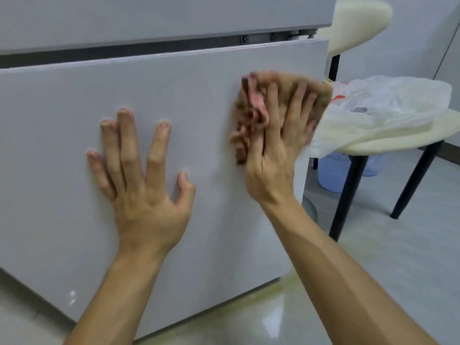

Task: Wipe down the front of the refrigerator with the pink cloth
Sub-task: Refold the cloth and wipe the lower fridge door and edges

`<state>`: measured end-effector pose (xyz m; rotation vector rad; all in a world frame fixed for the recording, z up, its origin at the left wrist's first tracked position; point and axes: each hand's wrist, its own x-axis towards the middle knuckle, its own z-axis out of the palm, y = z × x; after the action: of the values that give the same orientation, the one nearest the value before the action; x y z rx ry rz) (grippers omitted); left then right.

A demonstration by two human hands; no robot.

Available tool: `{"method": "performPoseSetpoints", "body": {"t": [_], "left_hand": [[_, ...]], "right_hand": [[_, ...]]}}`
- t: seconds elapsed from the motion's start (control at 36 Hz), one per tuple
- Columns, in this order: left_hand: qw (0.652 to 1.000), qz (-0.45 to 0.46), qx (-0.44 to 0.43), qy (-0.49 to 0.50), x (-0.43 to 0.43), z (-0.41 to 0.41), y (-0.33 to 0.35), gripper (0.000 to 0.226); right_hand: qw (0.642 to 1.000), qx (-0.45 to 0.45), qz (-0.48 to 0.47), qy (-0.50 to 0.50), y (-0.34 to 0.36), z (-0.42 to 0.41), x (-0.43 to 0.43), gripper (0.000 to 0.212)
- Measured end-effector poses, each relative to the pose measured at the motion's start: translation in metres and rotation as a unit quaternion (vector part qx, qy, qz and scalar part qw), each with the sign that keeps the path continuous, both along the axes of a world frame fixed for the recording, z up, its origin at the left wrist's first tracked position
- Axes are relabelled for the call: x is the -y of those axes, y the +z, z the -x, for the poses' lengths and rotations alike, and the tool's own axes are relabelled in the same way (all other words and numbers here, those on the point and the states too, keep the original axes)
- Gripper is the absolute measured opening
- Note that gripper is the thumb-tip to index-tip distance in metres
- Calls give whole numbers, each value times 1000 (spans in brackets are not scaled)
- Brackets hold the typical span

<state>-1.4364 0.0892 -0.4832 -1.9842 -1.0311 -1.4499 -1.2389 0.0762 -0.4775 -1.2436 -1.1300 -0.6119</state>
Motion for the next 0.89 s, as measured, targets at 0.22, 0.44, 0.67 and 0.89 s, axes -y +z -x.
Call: {"method": "performPoseSetpoints", "body": {"t": [0.22,0.44,0.67,0.89], "left_hand": [[1000,6,-21,-7,1,10,2,73],[1000,-4,-11,-8,0,9,1,71],[1000,5,-21,-17,1,11,2,72],[1000,-1,-3,2,-1,20,-2,69]], "right_hand": [[998,-40,-26,-40,35,15,-8,59],[999,46,18,7,-93,22,0,51],[984,112,138,-6,-183,18,17,61],[995,53,78,13,-93,36,4,56]]}}
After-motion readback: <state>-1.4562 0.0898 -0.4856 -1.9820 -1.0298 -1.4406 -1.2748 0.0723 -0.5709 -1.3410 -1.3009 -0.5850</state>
